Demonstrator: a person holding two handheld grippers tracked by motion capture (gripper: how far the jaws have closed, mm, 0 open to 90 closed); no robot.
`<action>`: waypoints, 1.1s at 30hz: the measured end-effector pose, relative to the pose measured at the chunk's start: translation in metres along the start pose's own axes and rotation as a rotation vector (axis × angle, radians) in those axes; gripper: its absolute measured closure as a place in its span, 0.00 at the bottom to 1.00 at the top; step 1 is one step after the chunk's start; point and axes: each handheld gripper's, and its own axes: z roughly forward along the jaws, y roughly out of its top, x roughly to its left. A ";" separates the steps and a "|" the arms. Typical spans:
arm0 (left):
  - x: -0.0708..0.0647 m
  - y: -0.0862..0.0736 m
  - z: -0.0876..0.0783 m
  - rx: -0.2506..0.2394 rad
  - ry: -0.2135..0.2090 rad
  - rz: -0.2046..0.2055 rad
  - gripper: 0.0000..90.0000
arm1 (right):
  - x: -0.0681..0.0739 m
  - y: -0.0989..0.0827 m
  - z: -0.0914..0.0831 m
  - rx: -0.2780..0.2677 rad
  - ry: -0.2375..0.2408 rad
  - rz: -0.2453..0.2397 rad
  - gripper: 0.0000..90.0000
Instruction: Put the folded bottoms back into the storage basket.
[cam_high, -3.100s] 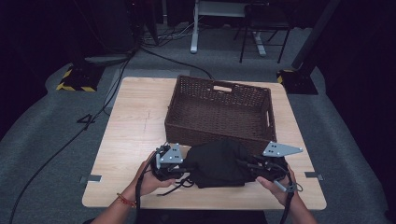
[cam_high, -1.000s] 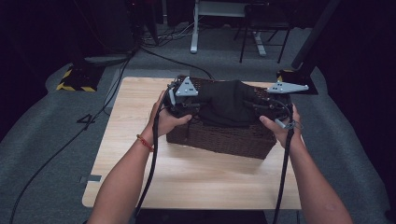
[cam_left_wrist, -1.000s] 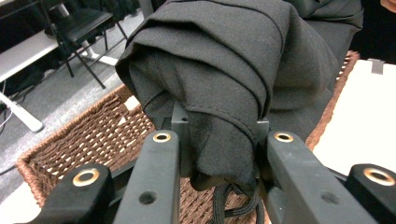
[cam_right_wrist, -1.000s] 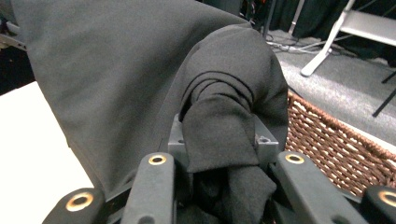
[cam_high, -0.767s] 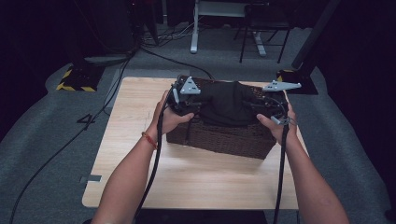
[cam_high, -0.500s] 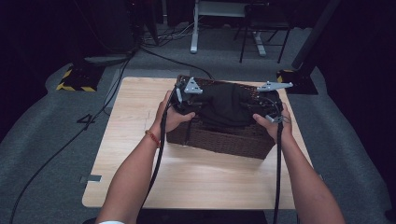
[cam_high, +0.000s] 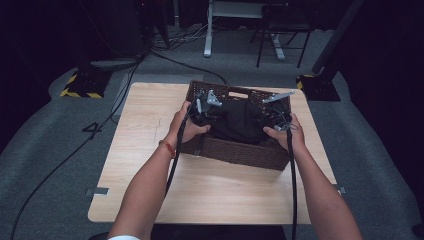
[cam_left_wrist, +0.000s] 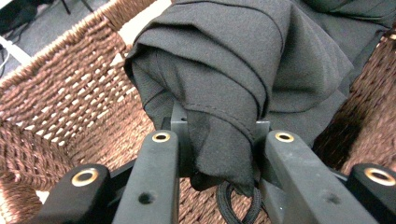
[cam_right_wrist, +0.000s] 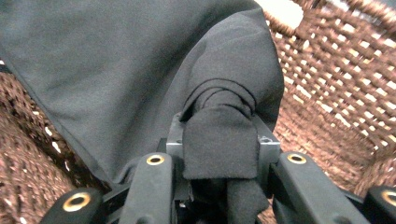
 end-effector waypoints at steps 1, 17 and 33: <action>-0.001 0.000 0.002 0.008 0.000 0.000 0.82 | 0.000 0.000 0.001 0.006 0.001 0.003 0.76; 0.000 -0.010 0.015 0.122 0.028 -0.016 0.75 | -0.002 -0.004 0.013 0.093 -0.043 0.010 0.64; 0.013 -0.019 -0.007 0.058 0.060 -0.128 0.30 | -0.004 -0.004 -0.005 -0.005 -0.062 0.003 0.36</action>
